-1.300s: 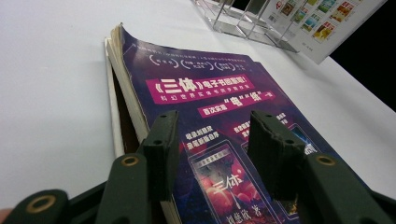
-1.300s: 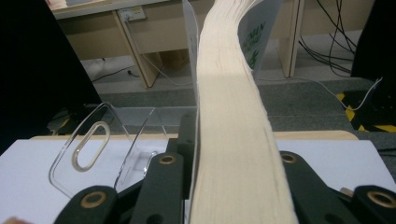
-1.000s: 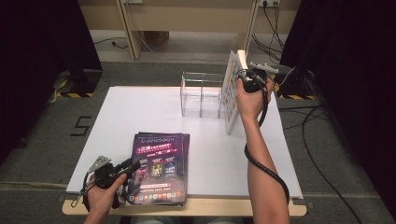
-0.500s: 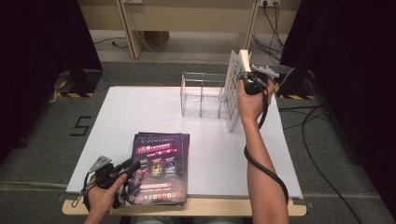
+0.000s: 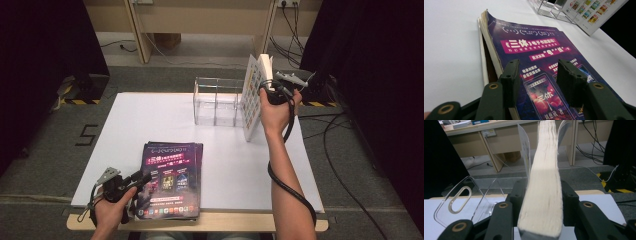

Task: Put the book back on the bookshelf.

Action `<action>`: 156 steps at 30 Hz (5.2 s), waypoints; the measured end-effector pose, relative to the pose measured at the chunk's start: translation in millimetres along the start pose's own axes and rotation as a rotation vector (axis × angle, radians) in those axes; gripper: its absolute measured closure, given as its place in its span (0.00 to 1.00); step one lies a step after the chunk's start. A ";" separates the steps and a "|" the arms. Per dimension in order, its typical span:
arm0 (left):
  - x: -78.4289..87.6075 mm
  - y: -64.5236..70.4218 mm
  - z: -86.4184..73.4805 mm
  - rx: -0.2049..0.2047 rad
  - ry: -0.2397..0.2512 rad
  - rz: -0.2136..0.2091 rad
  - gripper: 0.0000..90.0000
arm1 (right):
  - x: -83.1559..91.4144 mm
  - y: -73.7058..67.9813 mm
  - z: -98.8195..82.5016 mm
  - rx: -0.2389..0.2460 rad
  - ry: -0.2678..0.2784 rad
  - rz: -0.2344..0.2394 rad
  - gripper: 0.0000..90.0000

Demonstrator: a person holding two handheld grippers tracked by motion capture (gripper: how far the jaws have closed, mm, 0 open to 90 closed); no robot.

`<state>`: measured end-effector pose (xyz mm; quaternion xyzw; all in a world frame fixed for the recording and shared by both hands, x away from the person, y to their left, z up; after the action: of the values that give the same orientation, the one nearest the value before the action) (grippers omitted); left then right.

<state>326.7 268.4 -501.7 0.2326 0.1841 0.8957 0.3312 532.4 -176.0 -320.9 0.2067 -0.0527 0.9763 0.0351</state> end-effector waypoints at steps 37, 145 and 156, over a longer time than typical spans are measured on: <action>0.0 -1.8 -0.5 -0.008 -0.009 0.003 0.56 | -31.0 -15.9 25.5 0.029 -0.039 -0.051 0.83; -2.1 -6.7 -3.3 -0.052 -0.031 0.115 0.45 | 41.8 -0.3 -67.5 0.056 -0.164 0.094 0.63; -3.3 -9.8 -4.5 -0.047 -0.048 0.123 0.47 | 42.8 -24.6 -96.5 0.101 -0.229 0.172 0.63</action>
<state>331.4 272.4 -511.1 0.2571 0.1401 0.9127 0.2851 457.0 -138.2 -389.0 0.3128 -0.0246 0.9473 -0.0652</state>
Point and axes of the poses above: each handheld gripper's, and its own axes: x roughly backward along the jaws, z roughly out of its top, y roughly to its right, the point moved 2 cm from there along -x, roughly forward along the jaws, and after that the axes turned 13 degrees about -z, right-handed, at the moved point
